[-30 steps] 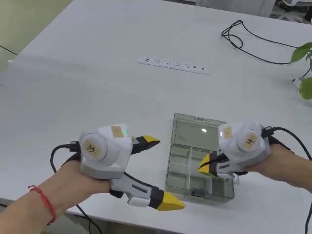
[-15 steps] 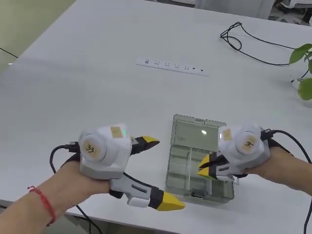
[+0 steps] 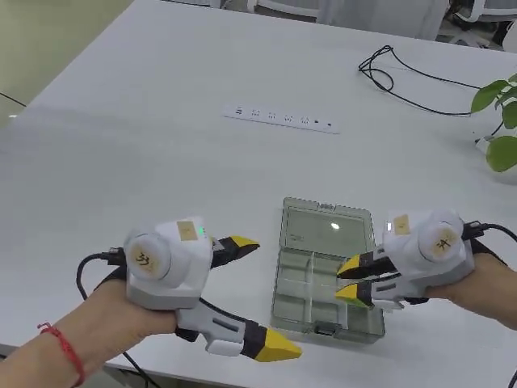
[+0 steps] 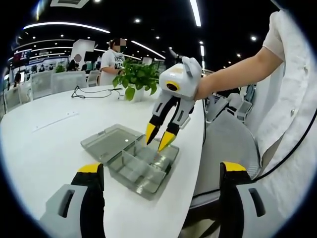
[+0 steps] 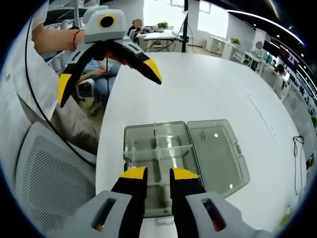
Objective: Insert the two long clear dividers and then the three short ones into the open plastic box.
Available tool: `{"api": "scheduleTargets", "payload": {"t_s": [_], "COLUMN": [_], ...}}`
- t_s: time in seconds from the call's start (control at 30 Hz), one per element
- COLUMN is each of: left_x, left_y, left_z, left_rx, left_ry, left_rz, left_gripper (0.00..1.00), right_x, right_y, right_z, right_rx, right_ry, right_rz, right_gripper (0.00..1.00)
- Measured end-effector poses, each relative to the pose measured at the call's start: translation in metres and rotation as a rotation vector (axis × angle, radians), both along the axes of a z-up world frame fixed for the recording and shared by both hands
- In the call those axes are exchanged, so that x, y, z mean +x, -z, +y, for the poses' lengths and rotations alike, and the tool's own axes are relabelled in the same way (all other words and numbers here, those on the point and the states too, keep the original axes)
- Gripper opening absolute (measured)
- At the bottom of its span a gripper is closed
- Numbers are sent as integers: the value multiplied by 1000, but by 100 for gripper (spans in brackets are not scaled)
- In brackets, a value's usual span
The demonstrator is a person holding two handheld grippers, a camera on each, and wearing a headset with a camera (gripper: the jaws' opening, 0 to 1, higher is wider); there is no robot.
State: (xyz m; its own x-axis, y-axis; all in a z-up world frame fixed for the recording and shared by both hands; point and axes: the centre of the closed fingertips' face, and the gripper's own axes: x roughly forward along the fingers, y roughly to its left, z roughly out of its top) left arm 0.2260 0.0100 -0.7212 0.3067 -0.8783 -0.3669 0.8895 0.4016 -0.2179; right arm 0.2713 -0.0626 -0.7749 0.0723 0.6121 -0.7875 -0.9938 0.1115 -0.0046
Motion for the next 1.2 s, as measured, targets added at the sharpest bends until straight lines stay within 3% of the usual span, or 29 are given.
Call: {"api": "scheduleTargets", "payload": {"t_s": [0.4, 0.63, 0.93, 1.2], "left_x": [1, 2, 1, 2], "left_y": [-1, -2, -3, -3], "left_z": [0, -1, -2, -2], "left_rx": [3, 3, 4, 5], "left_ry": [4, 6, 9, 7], "left_rz": [-1, 0, -2, 2], "left_gripper": [99, 99, 99, 100], "right_x": [8, 13, 13, 7], "right_y": [-20, -24, -12, 8], "right_z": [-46, -76, -139, -183], "right_rx": [31, 30, -53, -177], "right_ry": [100, 156, 223, 191], "right_rz": [-25, -27, -11, 10], "right_gripper": [26, 31, 36, 42]}}
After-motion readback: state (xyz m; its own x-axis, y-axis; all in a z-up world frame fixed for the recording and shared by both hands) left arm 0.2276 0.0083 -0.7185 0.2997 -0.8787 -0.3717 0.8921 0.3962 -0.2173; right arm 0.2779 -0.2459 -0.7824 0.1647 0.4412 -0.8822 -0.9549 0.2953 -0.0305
